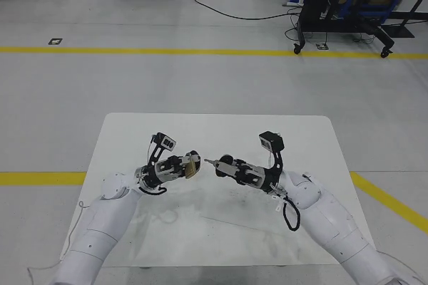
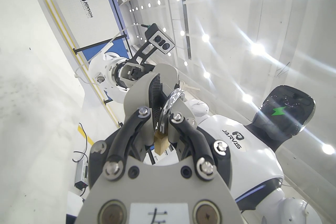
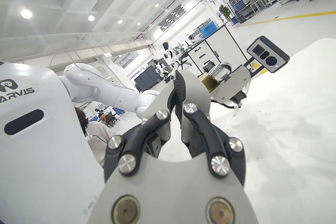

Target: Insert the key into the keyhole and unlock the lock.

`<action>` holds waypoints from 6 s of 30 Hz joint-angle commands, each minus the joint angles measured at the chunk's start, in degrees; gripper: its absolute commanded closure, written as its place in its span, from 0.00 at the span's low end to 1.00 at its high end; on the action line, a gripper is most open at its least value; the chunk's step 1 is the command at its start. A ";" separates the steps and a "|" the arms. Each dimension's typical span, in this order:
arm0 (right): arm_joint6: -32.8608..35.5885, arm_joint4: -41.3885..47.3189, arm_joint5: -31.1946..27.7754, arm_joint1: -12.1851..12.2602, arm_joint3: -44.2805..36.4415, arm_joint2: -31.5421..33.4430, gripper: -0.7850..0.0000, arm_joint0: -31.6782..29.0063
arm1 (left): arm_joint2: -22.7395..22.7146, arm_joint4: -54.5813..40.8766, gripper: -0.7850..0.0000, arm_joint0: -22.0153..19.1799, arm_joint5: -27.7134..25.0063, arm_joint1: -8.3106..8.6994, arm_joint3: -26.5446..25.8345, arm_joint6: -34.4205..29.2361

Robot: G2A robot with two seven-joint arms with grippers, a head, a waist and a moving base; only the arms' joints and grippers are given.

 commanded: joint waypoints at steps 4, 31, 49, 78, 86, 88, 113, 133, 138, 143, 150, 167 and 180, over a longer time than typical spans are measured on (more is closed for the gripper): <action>0.05 0.02 0.02 0.00 0.02 -0.04 1.00 0.02 | 0.56 1.33 1.00 0.58 4.41 0.03 -0.67 3.66; -5.19 7.32 22.54 2.65 -13.86 7.50 1.00 -16.49 | 2.40 23.27 1.00 1.25 48.02 1.36 -24.78 37.09; -12.91 -1.25 30.28 3.89 -23.97 12.80 1.00 -27.74 | 3.53 22.05 1.00 -3.47 52.93 0.84 -24.30 37.39; -21.19 15.87 42.34 0.88 -21.09 7.96 1.00 -24.97 | 5.76 31.81 1.00 -2.51 49.73 0.78 -26.90 42.27; -21.96 15.75 42.57 0.36 -20.60 7.88 1.00 -24.65 | 5.96 32.62 1.00 -2.47 49.73 0.68 -27.24 42.53; -22.19 15.45 43.08 0.22 -20.55 7.63 1.00 -24.50 | 5.90 32.80 1.00 -2.38 49.73 0.69 -27.37 42.51; -28.72 9.60 46.50 -1.44 -22.28 6.49 1.00 -23.64 | 5.83 34.29 1.00 -1.76 50.59 0.46 -28.15 43.33; -29.87 9.78 48.71 -2.43 -22.38 6.05 0.00 -21.87 | 4.43 32.61 1.00 -1.40 49.80 0.41 -27.97 41.52; -29.87 9.78 48.71 -2.43 -22.38 6.05 0.00 -21.87 | 4.25 32.35 1.00 -1.46 49.81 0.37 -27.81 41.58; -29.87 9.78 48.71 -2.43 -22.38 6.05 0.00 -21.87 | 3.90 32.04 1.00 -1.49 49.30 0.35 -27.65 41.55; -27.72 15.23 49.56 -2.62 -23.35 6.01 0.00 -22.42 | 2.94 31.35 1.00 -0.82 47.98 0.43 -28.17 41.34; -12.49 41.89 61.29 -2.60 -20.96 11.74 0.81 -22.09 | 3.05 32.39 1.00 -0.77 46.34 0.49 -28.28 39.66; -15.36 39.56 59.60 -3.06 -20.91 11.90 0.87 -21.82 | 3.39 33.27 1.00 -0.73 45.89 0.49 -28.44 39.04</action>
